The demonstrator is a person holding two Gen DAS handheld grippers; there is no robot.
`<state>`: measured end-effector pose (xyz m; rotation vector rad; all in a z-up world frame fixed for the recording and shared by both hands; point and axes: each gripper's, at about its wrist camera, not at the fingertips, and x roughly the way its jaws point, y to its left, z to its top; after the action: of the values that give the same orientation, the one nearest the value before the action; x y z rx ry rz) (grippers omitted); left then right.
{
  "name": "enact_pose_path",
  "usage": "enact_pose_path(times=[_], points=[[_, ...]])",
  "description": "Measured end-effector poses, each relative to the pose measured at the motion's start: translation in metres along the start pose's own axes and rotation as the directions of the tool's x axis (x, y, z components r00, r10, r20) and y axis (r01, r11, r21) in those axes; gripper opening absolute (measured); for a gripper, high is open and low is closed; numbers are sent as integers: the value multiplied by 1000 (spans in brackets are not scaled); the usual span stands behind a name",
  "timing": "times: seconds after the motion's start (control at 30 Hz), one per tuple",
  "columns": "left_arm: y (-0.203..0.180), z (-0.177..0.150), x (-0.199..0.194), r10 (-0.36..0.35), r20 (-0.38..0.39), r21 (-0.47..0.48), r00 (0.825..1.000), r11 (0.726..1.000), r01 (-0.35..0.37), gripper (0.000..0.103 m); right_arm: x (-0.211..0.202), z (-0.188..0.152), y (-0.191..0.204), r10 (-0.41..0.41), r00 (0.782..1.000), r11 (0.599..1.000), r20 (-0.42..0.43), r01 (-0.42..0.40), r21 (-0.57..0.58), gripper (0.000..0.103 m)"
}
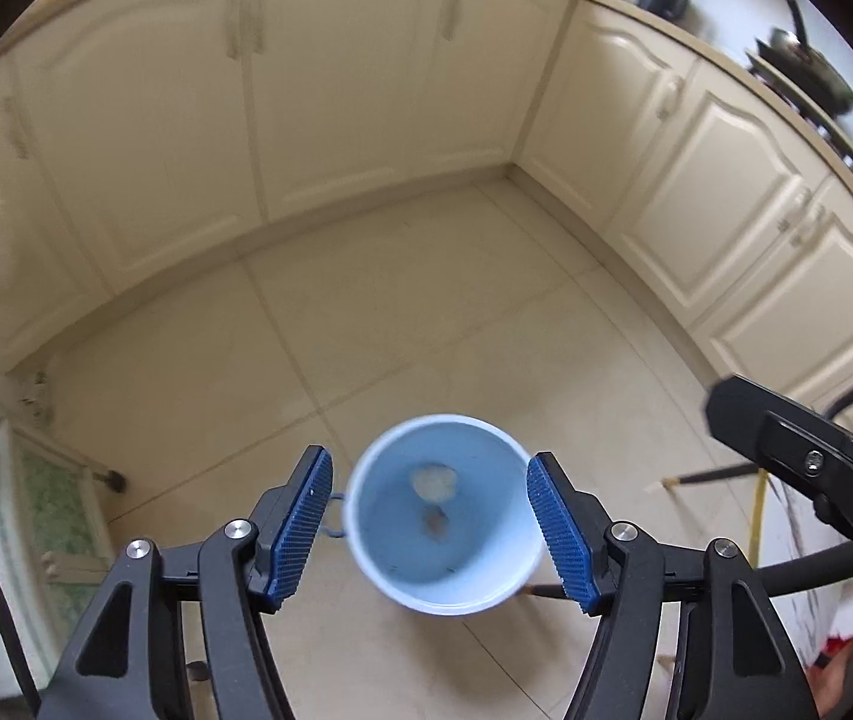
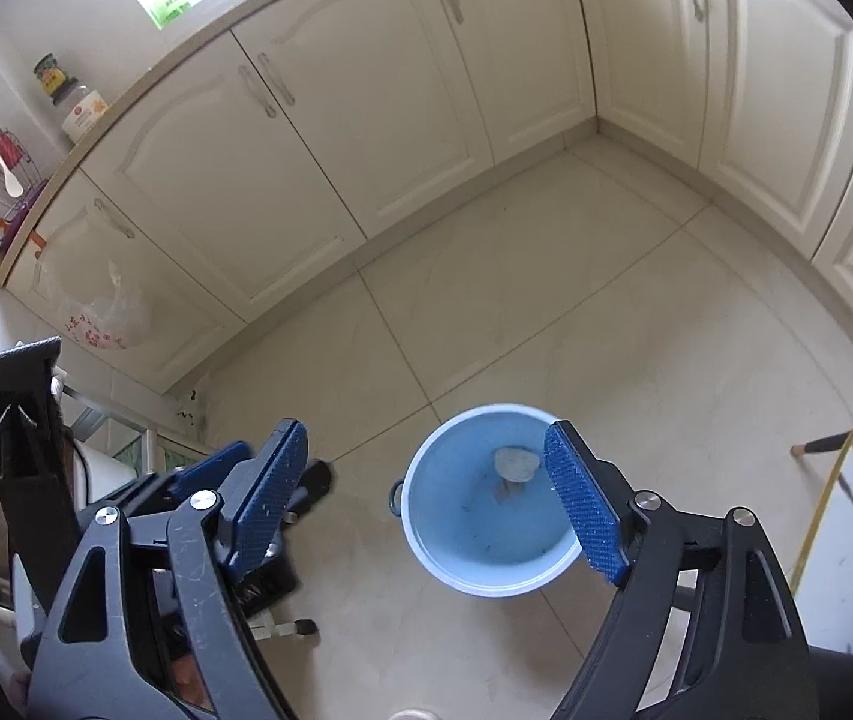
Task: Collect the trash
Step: 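Open both grippers to drop the ginger and white lump into the bucket, then raise both tools back toward the table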
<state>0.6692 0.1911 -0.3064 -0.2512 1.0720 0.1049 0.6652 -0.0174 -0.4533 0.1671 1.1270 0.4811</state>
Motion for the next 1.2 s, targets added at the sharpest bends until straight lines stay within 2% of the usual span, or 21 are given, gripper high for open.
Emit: enact_pose_path(times=[0.13,0.2,0.3,0.4,0.5,0.57,0.63,0.7,0.73,0.77,0.8,0.87,0.9,0.93,0.97,1.0,1.03,1.13,1.17,1.2], points=[[-3,-19,-60,68,87,-45,994,997,-64,67,-27,-1,18,-30,999,999,41,31,-34,86],[-4,-22,-93,119,142,-59,983,992,-112,71,-48,-2,29,-44,996,997,77,49,-58,86],[-17,-33,-140,132,217,-62,967,991,-121,72,-93,-6,49,-64,987,992,149,78,-94,90],[-44,-51,-193,120,304,-62,945,992,-106,76,-117,-11,60,-67,980,990,187,89,-109,93],[-69,-81,-248,112,393,-42,913,994,-104,84,-163,-24,71,-69,968,986,241,102,-129,93],[-91,-102,-283,106,448,-21,888,994,-109,89,-201,-35,78,-71,952,982,296,118,-144,96],[-114,-123,-315,104,497,-9,861,993,-115,96,-239,-50,84,-80,932,978,353,143,-155,103],[-127,-158,-345,101,543,1,834,993,-121,101,-275,-66,87,-95,909,972,405,172,-159,103],[-139,-177,-361,92,568,8,818,993,-117,101,-299,-78,87,-114,888,967,446,203,-156,103],[-150,-196,-377,73,594,21,801,994,-105,102,-336,-98,85,-150,852,958,501,251,-141,103],[-153,-224,-386,58,614,28,788,995,-96,102,-336,-98,85,-150,852,958,501,251,-141,103],[-175,-254,-409,36,649,46,760,995,-86,102,-370,-116,83,-162,822,959,545,262,-110,103],[-182,-270,-420,24,662,55,749,995,-80,102,-411,-137,77,-157,791,964,591,252,-81,103],[-185,-284,-428,15,672,63,741,995,-78,102,-411,-137,77,-157,791,964,591,252,-81,103],[-186,-309,-435,4,682,76,731,994,-76,102,-427,-145,75,-158,779,965,606,253,-74,103],[-189,-324,-445,-8,692,86,722,994,-71,102,-462,-164,71,-172,747,963,642,265,-50,103],[-193,-342,-457,-35,794,70,607,997,-34,102,-462,-164,71,-172,747,963,642,265,-50,103],[-196,-387,-471,-86,819,118,567,993,-21,102,-509,-191,68,-190,702,960,687,280,-21,103],[-190,-403,-474,-104,826,136,555,991,-17,102,-535,-209,68,-216,673,953,707,303,3,103],[-195,-418,-481,-115,833,148,541,989,-18,102,-535,-209,68,-216,673,953,707,303,3,103]])
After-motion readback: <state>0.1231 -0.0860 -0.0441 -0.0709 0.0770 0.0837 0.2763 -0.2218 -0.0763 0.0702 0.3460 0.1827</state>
